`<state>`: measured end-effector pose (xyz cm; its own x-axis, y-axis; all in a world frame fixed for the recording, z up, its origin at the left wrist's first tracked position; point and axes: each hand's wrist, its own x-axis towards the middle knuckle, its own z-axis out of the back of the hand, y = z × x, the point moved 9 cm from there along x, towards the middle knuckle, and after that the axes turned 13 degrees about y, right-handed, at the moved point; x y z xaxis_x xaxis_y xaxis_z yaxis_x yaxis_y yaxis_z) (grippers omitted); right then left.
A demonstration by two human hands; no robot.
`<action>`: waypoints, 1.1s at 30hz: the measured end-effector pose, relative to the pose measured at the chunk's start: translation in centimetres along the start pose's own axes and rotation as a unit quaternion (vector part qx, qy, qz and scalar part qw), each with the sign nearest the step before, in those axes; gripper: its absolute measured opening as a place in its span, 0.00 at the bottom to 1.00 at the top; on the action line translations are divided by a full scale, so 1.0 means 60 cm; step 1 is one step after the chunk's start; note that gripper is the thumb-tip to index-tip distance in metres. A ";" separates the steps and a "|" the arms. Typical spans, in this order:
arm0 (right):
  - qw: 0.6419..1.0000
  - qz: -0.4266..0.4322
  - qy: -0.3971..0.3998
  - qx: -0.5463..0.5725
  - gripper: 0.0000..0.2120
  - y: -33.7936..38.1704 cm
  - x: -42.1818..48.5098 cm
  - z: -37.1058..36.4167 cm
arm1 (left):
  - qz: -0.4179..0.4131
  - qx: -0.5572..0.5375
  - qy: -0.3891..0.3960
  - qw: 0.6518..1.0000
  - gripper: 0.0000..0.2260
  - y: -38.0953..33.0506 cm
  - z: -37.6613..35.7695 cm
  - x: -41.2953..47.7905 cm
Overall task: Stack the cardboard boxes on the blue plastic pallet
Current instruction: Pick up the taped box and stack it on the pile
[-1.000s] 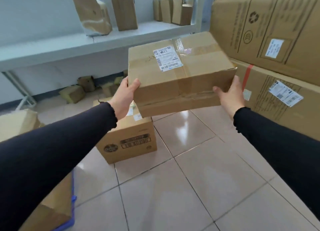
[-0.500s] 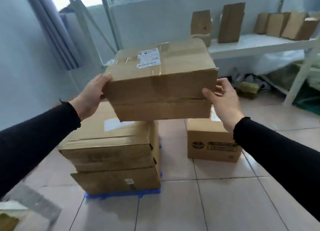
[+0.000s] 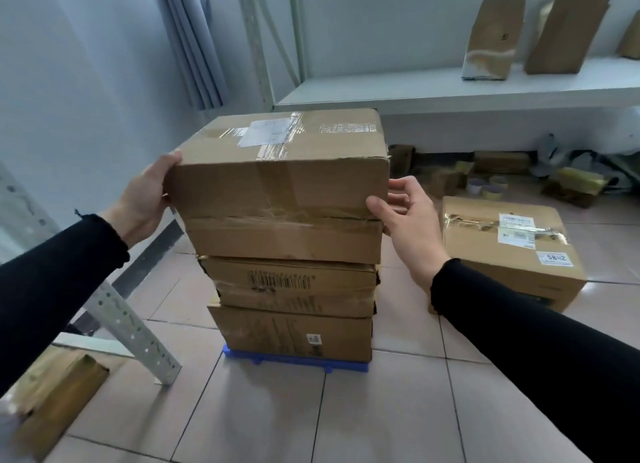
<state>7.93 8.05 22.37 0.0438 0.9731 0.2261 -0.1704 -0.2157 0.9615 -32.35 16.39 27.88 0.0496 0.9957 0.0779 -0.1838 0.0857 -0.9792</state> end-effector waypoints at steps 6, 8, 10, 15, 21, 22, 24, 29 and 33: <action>1.000 -0.006 -0.003 -0.028 0.16 -0.012 0.002 -0.004 | 0.004 -0.020 0.013 1.000 0.11 0.013 -0.008 0.000; 0.999 -0.011 0.002 -0.031 0.17 -0.018 0.003 -0.005 | 0.006 -0.028 0.017 0.999 0.09 0.012 -0.015 0.001; 0.999 -0.017 0.006 -0.036 0.18 -0.022 0.002 -0.005 | 0.009 -0.012 0.021 1.000 0.09 0.009 -0.020 0.001; 0.996 -0.018 0.033 -0.083 0.17 -0.026 -0.004 0.008 | -0.018 0.119 0.034 0.992 0.12 -0.023 -0.011 0.009; 0.961 0.004 0.090 -0.260 0.23 0.031 0.001 0.063 | -0.048 0.473 0.010 0.880 0.24 -0.128 -0.039 0.034; 0.948 0.006 0.097 -0.304 0.25 0.044 0.005 0.078 | -0.052 0.528 0.029 0.847 0.25 -0.145 -0.067 0.041; 0.914 0.000 0.108 -0.390 0.29 0.069 0.014 0.108 | -0.064 0.593 0.068 0.799 0.27 -0.176 -0.135 0.052; 0.839 -0.036 0.106 -0.532 0.35 0.109 0.029 0.212 | -0.147 0.657 0.128 0.728 0.30 -0.256 -0.339 0.061; 0.821 -0.075 0.070 -0.562 0.36 0.107 0.023 0.319 | -0.203 0.666 0.167 0.698 0.30 -0.288 -0.508 0.051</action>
<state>25.74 6.45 31.82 0.0470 0.9986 0.0234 -0.9773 0.0411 0.2080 0.93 16.90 39.34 0.5486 0.8355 0.0315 -0.8264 0.5361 0.1719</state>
